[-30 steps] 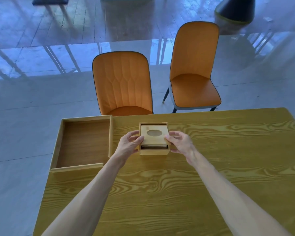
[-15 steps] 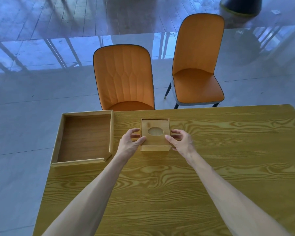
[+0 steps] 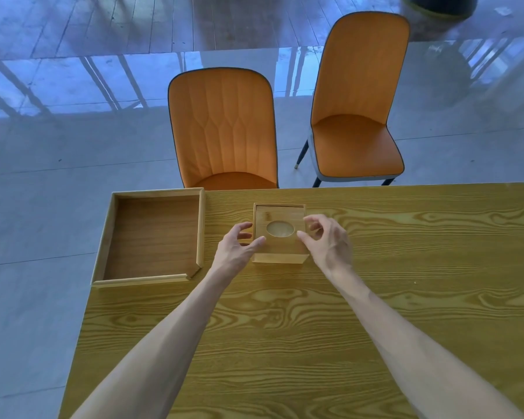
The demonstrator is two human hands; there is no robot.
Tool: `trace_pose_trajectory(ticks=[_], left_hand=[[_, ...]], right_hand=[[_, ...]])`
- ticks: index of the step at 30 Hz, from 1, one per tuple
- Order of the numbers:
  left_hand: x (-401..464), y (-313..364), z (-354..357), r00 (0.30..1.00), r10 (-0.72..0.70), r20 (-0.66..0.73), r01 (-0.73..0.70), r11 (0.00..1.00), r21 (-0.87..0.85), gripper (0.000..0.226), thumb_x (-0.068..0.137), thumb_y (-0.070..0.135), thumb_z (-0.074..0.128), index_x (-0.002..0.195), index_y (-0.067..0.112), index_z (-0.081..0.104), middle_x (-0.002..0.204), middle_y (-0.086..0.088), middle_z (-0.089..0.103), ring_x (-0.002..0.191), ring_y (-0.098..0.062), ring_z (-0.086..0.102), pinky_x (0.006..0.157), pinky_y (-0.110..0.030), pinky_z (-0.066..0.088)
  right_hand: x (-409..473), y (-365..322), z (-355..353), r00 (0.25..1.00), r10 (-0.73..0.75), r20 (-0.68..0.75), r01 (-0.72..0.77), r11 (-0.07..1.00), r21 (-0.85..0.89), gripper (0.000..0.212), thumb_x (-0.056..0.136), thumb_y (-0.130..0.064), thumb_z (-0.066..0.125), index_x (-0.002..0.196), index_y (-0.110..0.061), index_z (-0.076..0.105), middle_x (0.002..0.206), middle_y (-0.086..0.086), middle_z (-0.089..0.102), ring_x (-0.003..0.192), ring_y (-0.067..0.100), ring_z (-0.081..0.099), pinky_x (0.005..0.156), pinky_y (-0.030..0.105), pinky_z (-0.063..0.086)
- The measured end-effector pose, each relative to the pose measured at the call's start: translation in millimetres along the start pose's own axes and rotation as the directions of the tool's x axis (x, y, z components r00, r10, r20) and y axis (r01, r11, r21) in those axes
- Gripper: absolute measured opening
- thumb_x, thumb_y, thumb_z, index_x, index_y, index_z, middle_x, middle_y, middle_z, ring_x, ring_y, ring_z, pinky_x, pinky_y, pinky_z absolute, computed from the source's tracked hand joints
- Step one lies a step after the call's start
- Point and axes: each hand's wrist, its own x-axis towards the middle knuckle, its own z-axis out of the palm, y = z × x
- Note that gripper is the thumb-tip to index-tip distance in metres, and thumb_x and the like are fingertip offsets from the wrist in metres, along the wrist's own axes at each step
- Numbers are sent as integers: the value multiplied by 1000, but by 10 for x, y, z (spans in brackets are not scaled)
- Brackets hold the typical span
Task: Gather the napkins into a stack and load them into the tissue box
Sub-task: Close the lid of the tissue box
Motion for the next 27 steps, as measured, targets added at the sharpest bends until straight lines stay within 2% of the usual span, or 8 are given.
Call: trace_pose_trajectory(ticks=[3,6,10,14,18,22,25,27], left_hand=[[-5,-6,56,1000,0,-12,0,1000,23,65,82,42,74,139,26,48,120,1,60,101,-19,65,86,-39,57],[-13,-18,105,999,-8,-34,9,999,34,67,83,43,73,141,25,46,123,-2,62,100,-21,66,88,-43,57],[-27,-40,114,999,-5,-36,7,999,50,64,85,42,71,142,26,45,122,1,60,99,-19,66,86,-37,57],[-11,-46,105,999,-3,-34,5,999,43,62,85,42,71,140,28,46,119,3,60,98,-18,66,88,-40,57],[5,-72,119,999,-3,-34,4,1000,24,62,84,43,72,139,30,47,120,3,59,99,-18,66,86,-44,58],[6,-86,135,999,0,-42,0,1000,11,63,84,43,72,139,29,47,124,0,61,100,-19,67,86,-45,59],[7,-90,134,999,5,-39,-5,1000,8,62,84,43,72,139,30,47,124,-1,61,101,-19,67,86,-45,59],[7,-95,135,999,6,-36,-6,1000,3,62,84,42,72,139,29,47,124,-1,60,101,-20,67,86,-46,59]], right_hand=[[62,-218,30,980,-201,1,197,959,-206,18,85,-30,76,101,-22,76,93,2,72,76,12,63,59,21,48],[134,-391,100,929,-356,100,367,854,-368,19,86,-31,74,103,-24,78,99,3,73,88,19,70,73,26,56],[231,-457,181,871,-418,259,491,709,-506,21,92,-34,66,107,-25,77,105,1,69,98,18,67,85,30,52],[294,-455,204,838,-429,337,544,616,-569,16,94,-27,64,105,-22,76,101,1,67,95,17,66,84,30,54],[322,-458,234,809,-449,378,587,591,-553,15,93,-11,63,96,-15,77,94,3,68,86,19,66,77,31,55],[359,-414,239,774,-498,391,632,574,-521,12,91,-9,64,90,-11,76,88,5,67,80,20,66,69,29,50],[349,-318,215,776,-525,350,631,650,-424,11,93,-17,64,95,-11,73,91,5,65,84,20,65,66,26,49],[291,-276,166,820,-498,283,571,754,-325,16,92,-26,67,98,-13,74,95,3,66,89,18,64,69,29,55]])
